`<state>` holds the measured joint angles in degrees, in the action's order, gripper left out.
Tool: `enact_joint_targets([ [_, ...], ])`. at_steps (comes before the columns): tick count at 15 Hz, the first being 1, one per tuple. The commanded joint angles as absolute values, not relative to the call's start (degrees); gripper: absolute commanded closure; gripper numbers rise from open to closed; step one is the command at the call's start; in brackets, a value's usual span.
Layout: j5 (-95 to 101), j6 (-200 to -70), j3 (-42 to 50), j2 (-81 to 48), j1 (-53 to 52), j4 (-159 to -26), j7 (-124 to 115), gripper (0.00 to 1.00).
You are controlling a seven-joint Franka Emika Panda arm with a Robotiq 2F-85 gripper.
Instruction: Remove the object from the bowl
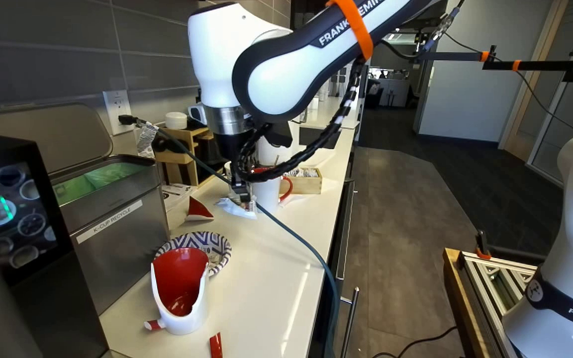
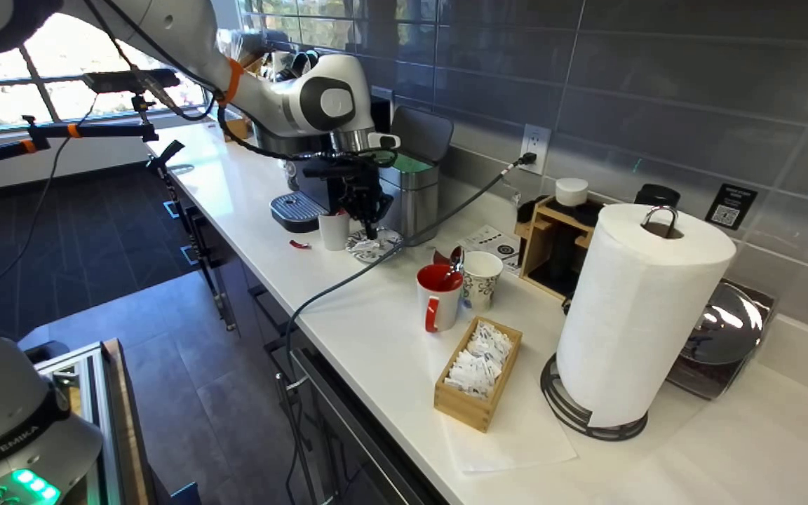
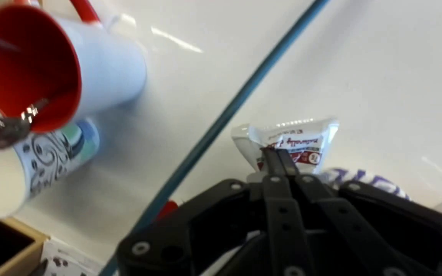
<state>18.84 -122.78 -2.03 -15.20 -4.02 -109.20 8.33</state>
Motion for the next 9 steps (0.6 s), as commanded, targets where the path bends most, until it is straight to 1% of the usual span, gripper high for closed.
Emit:
enact_joint_targets([
  [1, 20.5, -115.8, -1.8, -11.8, -4.6, -115.2, 6.1, 1.00],
  [3, 18.2, -114.9, -3.1, -11.3, -4.3, -117.7, 9.3, 1.00],
  [9, 12.6, -119.0, -6.7, -12.3, -4.5, -122.8, 14.6, 1.00],
])
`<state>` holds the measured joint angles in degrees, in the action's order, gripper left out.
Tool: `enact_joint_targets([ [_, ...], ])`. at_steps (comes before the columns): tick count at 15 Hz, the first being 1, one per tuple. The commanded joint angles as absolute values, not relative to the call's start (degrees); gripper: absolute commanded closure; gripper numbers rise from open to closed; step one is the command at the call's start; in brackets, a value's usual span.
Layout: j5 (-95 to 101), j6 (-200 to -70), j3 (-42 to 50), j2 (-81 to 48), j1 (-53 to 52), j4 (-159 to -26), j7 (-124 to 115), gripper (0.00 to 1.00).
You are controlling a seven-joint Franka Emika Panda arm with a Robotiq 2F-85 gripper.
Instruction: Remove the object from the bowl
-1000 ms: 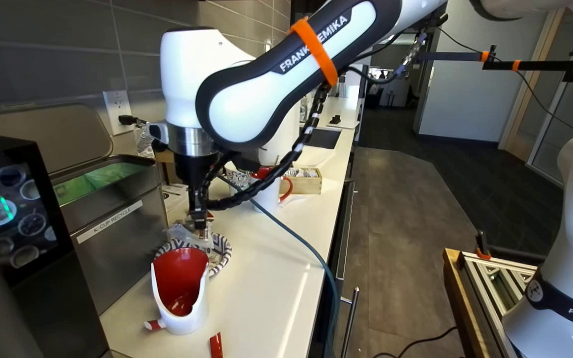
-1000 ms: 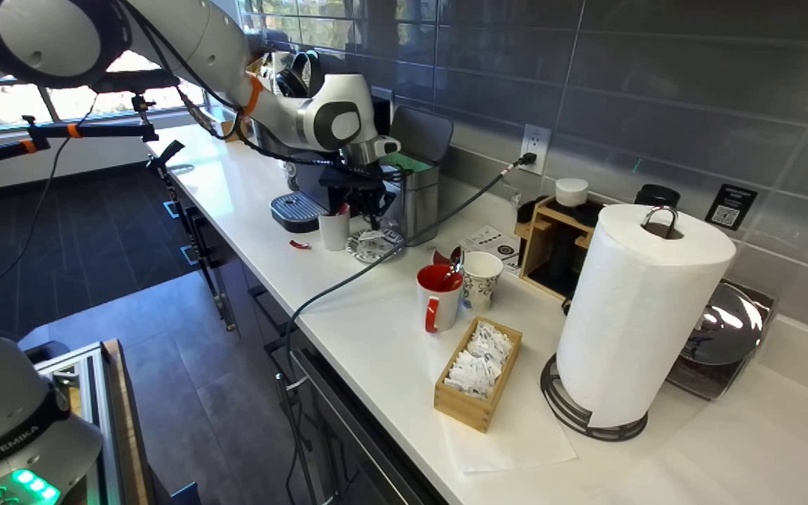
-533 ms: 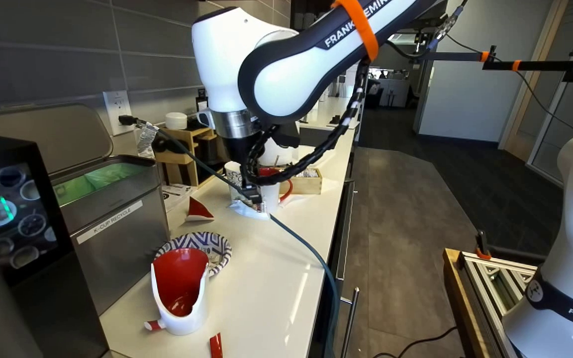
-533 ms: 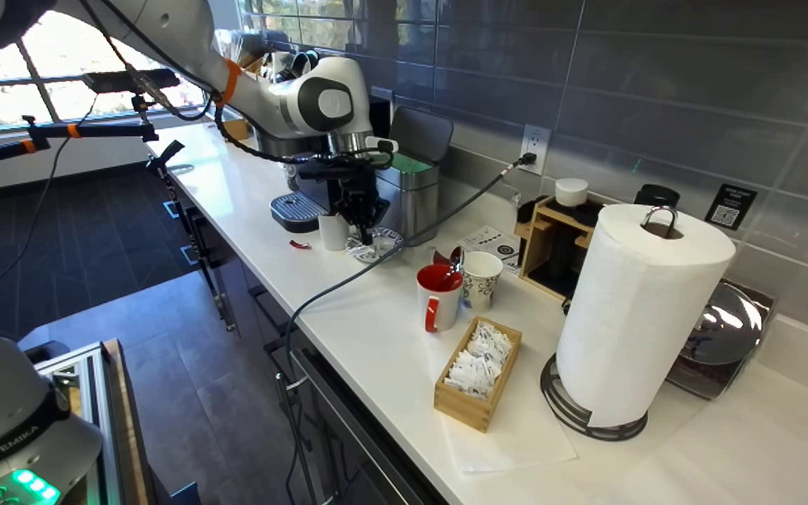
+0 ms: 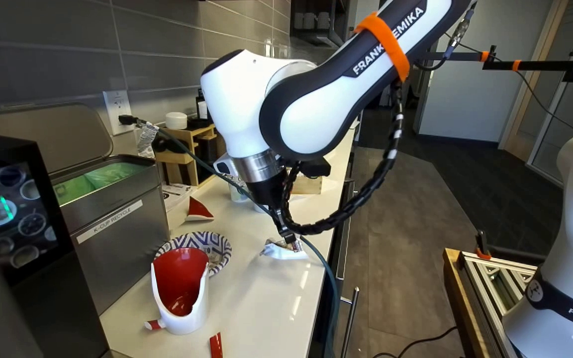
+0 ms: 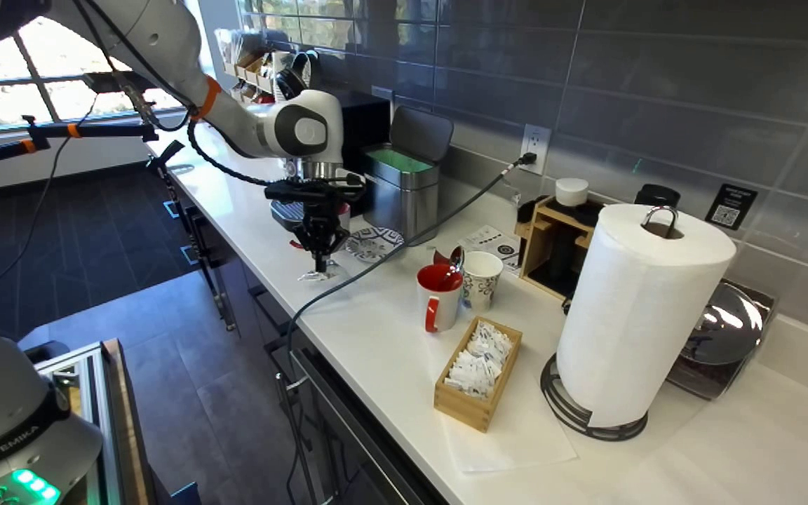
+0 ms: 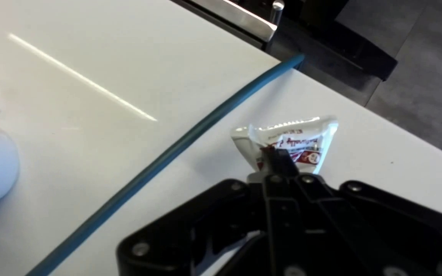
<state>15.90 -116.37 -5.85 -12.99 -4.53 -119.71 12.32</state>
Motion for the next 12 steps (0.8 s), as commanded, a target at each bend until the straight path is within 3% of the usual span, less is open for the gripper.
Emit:
enact_joint_targets([
  [1, 11.2, -120.8, -7.0, -12.8, -4.3, -123.2, 15.2, 1.00],
  [3, 7.4, -123.6, -7.4, -14.3, -3.9, -123.5, 16.2, 1.00],
  [4, 6.0, -123.6, -7.5, -15.2, -3.9, -123.3, 16.6, 0.74],
  [5, 5.1, -123.9, -7.5, -15.6, -3.9, -123.4, 16.9, 0.73],
  [12, 1.4, -127.1, -7.8, -14.0, -4.1, -124.3, 17.3, 0.22],
])
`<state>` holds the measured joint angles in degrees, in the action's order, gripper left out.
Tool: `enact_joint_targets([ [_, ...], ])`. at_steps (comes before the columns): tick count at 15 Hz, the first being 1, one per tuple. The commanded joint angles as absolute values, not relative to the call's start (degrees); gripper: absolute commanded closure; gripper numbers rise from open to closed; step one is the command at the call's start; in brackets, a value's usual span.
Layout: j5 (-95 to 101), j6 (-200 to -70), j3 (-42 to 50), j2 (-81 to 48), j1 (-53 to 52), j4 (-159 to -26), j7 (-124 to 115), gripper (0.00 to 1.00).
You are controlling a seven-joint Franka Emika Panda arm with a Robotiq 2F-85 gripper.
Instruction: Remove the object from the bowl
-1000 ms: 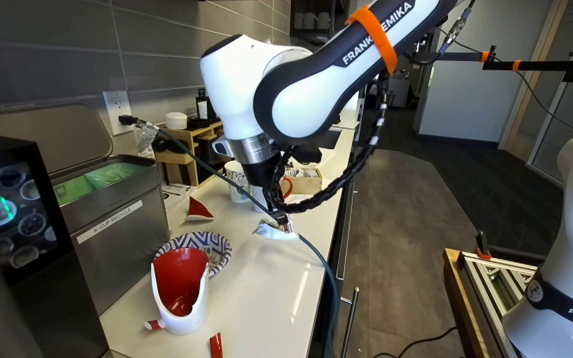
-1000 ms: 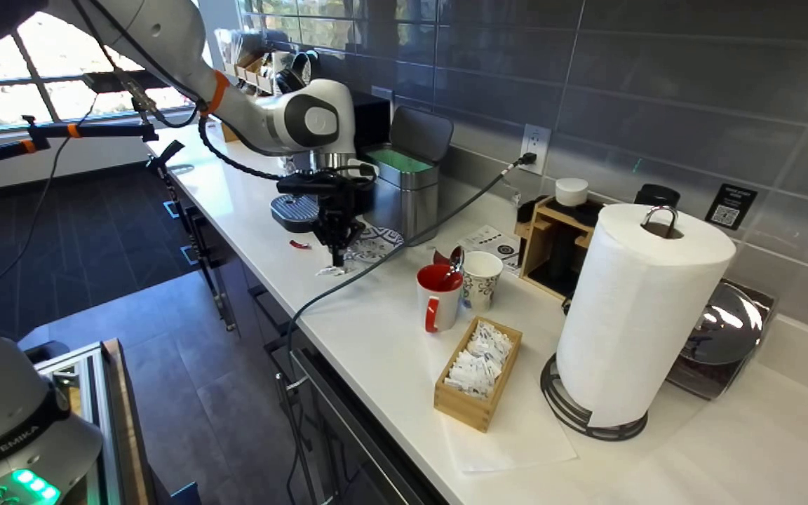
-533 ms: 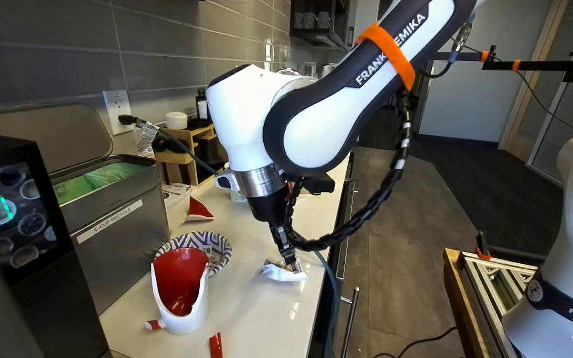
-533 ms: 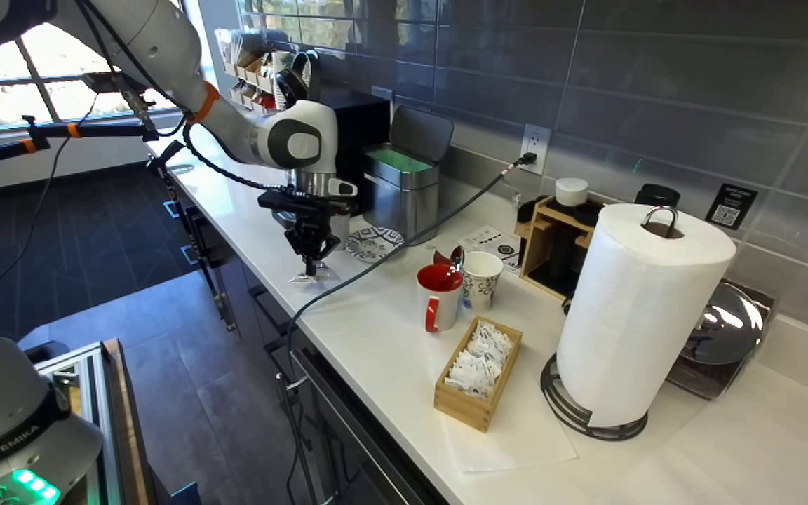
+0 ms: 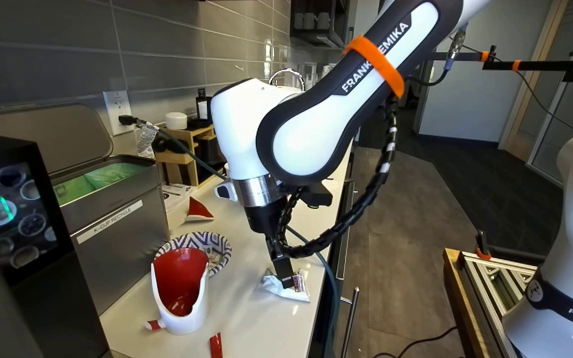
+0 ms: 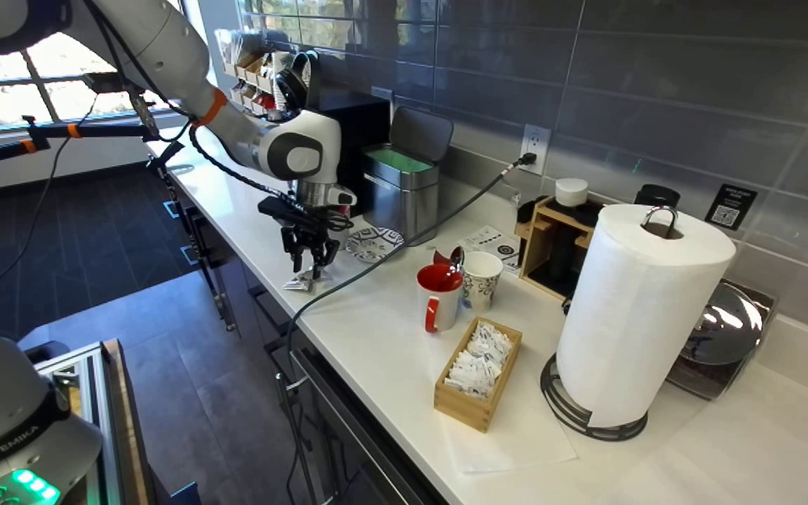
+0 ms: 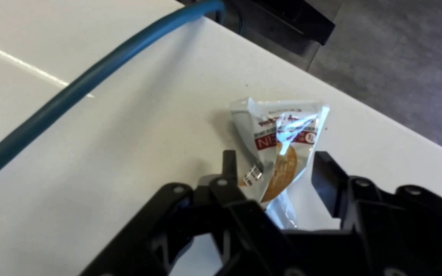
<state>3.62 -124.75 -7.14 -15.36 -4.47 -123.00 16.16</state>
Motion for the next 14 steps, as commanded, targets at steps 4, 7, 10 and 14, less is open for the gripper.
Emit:
enact_joint_targets([
  [4, -0.5, -130.1, -8.2, -10.2, -3.9, -126.4, 17.6, 0.00],
  [7, -2.5, -134.4, -7.7, -7.8, -4.0, -127.4, 15.3, 0.00],
  [10, -1.9, -139.9, -6.7, -7.3, -4.3, -127.5, 10.8, 0.00],
  [14, -0.8, -138.7, -6.6, -8.3, -4.5, -125.5, 11.3, 0.00],
])
